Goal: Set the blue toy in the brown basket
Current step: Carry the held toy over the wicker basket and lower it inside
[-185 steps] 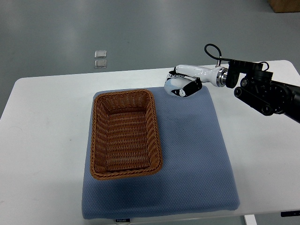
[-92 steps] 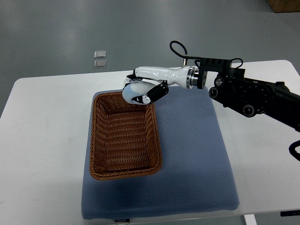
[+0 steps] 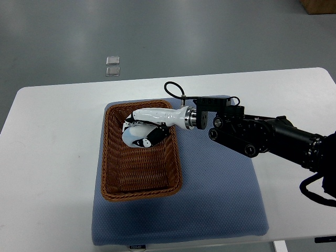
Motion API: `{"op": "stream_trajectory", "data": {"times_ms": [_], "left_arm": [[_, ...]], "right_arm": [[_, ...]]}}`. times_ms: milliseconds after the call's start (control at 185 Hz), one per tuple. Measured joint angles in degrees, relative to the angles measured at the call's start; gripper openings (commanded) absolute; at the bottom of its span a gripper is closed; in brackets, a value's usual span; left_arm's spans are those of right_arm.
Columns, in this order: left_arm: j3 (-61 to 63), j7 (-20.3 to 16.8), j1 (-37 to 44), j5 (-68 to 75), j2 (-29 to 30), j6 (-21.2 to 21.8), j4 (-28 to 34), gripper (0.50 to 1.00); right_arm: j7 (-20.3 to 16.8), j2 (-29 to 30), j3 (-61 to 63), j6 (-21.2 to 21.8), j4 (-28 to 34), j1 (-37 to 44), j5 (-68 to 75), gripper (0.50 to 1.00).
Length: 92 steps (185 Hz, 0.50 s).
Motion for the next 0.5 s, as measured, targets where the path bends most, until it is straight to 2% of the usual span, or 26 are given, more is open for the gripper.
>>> {"op": "stream_trajectory", "data": {"times_ms": [16,22,27,32,38,43,49,54,59,65,70,76,81,92,103,114,168,211,281,497], "left_arm": [[0.00,0.00,0.00,0.00,0.00,0.00,0.00,1.000],[0.00,0.00,0.00,0.00,0.00,0.01,0.00,1.000],[0.00,0.00,0.00,0.00,0.00,0.01,0.00,1.000],[0.00,0.00,0.00,0.00,0.00,0.01,0.00,1.000],[0.00,0.00,0.00,0.00,0.00,0.01,0.00,1.000],[0.00,0.00,0.00,0.00,0.00,0.01,0.00,1.000],[0.00,0.00,0.00,0.00,0.00,0.01,0.00,1.000],[0.00,0.00,0.00,0.00,0.00,0.01,0.00,1.000],[0.00,0.00,0.00,0.00,0.00,0.01,0.00,1.000],[0.00,0.00,0.00,0.00,0.00,0.01,0.00,1.000],[0.00,0.00,0.00,0.00,0.00,0.01,0.00,1.000],[0.00,0.00,0.00,0.00,0.00,0.01,0.00,1.000],[0.00,0.00,0.00,0.00,0.00,0.01,0.00,1.000],[0.00,0.00,0.00,0.00,0.00,0.01,0.00,1.000],[0.00,0.00,0.00,0.00,0.00,0.01,0.00,1.000],[0.00,0.00,0.00,0.00,0.00,0.01,0.00,1.000],[0.00,0.00,0.00,0.00,0.00,0.01,0.00,1.000],[0.00,0.00,0.00,0.00,0.00,0.01,0.00,1.000],[0.00,0.00,-0.01,0.00,0.00,0.01,0.00,1.000],[0.00,0.00,-0.01,0.00,0.00,0.01,0.00,1.000]], "right_arm": [[-0.19,0.00,0.00,-0.05,-0.24,-0.18,0.00,0.507],[-0.24,0.00,0.00,-0.06,-0.30,-0.22,0.00,0.541],[-0.28,0.00,0.00,-0.07,-0.35,-0.25,0.00,0.541],[-0.32,0.00,0.00,-0.08,-0.40,-0.29,0.00,0.578],[-0.36,0.00,0.00,-0.09,-0.44,-0.32,0.00,0.578],[-0.42,0.00,0.00,-0.12,-0.52,-0.38,0.01,0.612],[-0.45,0.00,0.00,-0.12,-0.56,-0.41,0.01,0.613],[-0.48,0.00,0.00,-0.13,-0.60,-0.43,0.03,0.643],[-0.51,0.00,0.00,-0.14,-0.63,-0.46,0.05,0.643],[-0.53,0.01,0.00,-0.15,-0.66,-0.48,0.08,0.670],[-0.55,0.01,0.01,-0.16,-0.69,-0.51,0.11,0.670],[-0.57,0.01,0.01,-0.16,-0.72,-0.53,0.14,0.700],[-0.59,0.01,0.01,-0.17,-0.74,-0.55,0.18,0.701],[-0.63,0.01,0.06,-0.19,-0.80,-0.62,0.29,0.756],[-0.66,0.01,0.11,-0.19,-0.83,-0.67,0.36,0.756],[-0.68,0.01,0.18,-0.20,-0.85,-0.73,0.43,0.803],[-0.72,0.01,0.65,-0.29,-0.91,-1.10,0.77,0.874],[-0.74,0.01,0.87,-0.45,-0.91,-1.31,1.03,0.903],[-0.76,0.01,1.01,-0.90,-0.91,-1.41,1.75,0.913],[-0.90,0.01,1.22,0.30,-0.64,0.31,6.99,0.911]]}}
